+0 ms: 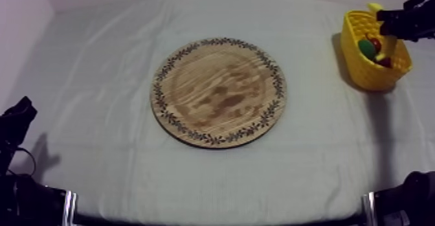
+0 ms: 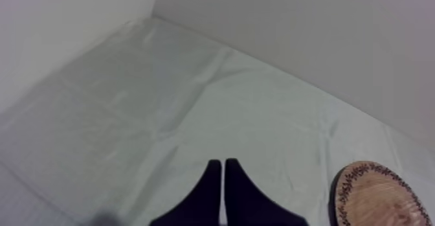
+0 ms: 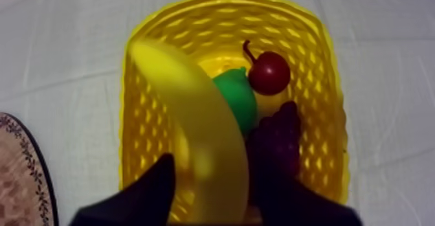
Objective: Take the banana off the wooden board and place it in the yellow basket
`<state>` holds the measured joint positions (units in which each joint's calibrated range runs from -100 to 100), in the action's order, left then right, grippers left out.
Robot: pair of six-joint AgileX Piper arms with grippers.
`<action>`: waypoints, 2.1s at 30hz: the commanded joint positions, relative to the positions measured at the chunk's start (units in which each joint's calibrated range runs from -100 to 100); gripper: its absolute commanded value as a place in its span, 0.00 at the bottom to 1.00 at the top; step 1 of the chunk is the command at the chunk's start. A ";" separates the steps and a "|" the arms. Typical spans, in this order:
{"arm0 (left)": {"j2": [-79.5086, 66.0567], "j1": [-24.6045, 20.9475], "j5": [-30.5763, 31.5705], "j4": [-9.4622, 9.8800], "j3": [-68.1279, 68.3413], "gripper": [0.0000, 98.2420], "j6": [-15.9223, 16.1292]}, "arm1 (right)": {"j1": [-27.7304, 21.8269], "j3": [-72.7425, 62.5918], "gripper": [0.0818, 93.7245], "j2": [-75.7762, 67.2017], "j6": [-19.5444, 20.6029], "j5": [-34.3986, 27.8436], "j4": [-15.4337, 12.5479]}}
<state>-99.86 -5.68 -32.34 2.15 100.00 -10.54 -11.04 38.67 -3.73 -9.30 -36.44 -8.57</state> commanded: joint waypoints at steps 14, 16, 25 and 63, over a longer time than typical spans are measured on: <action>0.04 0.00 0.00 0.02 0.00 0.00 0.02 | 0.78 3.50 0.61 -15.99 -0.76 -6.04 -1.74; 0.04 0.00 0.00 0.02 0.00 0.00 0.02 | 0.90 4.38 0.58 -20.15 -0.61 -7.59 -1.86; 0.04 0.00 0.00 0.02 0.00 0.00 0.02 | 0.96 11.75 0.35 -41.29 0.70 -10.99 -1.69; 0.04 0.00 0.00 0.02 0.00 0.00 0.01 | 3.95 57.79 0.01 -91.94 6.18 -6.25 3.23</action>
<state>-99.86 -5.68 -32.34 2.15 100.00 -10.54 -7.09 95.33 -95.64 -3.76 -42.86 -5.66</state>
